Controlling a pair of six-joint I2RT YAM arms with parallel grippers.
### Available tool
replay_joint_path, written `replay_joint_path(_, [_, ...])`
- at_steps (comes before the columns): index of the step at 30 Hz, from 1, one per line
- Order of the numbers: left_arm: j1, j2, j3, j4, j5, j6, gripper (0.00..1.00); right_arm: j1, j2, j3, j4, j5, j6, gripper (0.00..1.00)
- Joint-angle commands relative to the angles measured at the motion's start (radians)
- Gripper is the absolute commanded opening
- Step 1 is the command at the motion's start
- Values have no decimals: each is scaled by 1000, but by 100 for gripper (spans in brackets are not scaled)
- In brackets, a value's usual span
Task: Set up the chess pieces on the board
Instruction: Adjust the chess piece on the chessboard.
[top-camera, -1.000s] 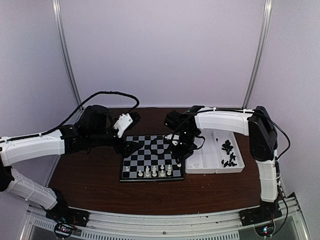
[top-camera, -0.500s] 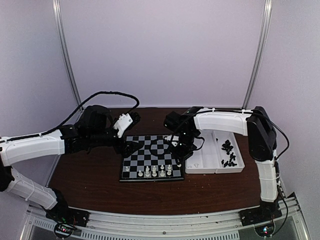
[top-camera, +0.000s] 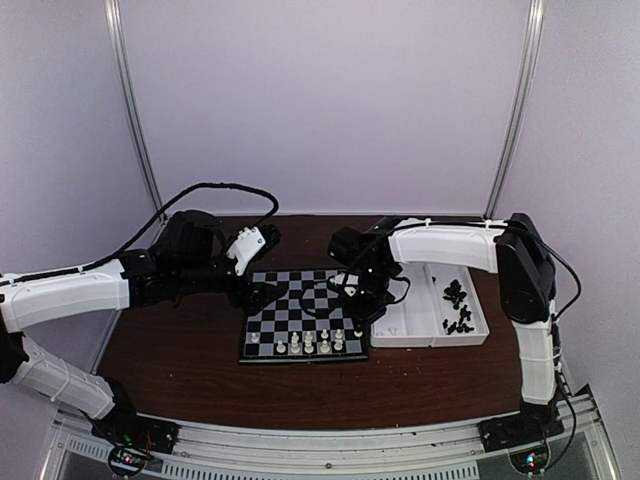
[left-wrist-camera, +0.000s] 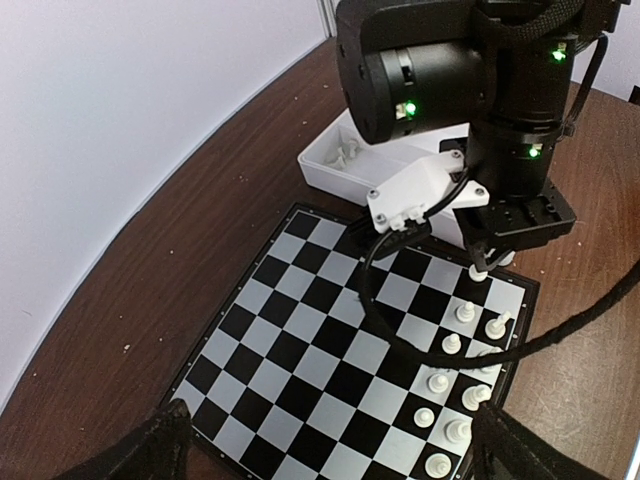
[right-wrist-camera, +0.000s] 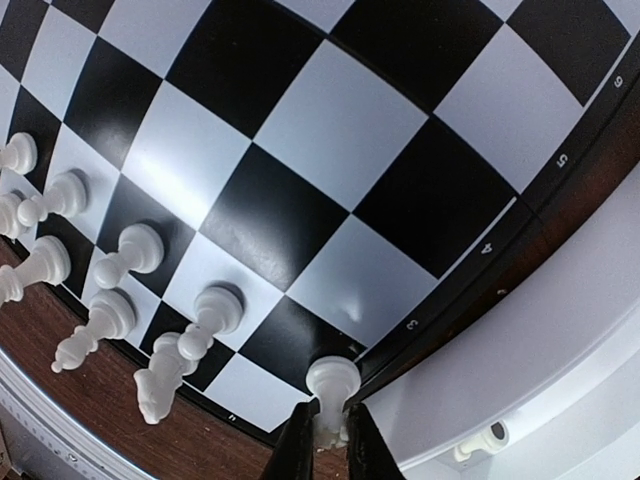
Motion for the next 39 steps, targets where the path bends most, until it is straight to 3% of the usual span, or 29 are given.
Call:
replay_joint_path(1, [-6, -17, 10, 10, -3, -10, 98, 22, -41, -36, 7, 13, 19, 12])
replay_joint_path(39, [-6, -20, 5, 10, 7, -16, 98, 94, -66, -86, 13, 19, 63, 14])
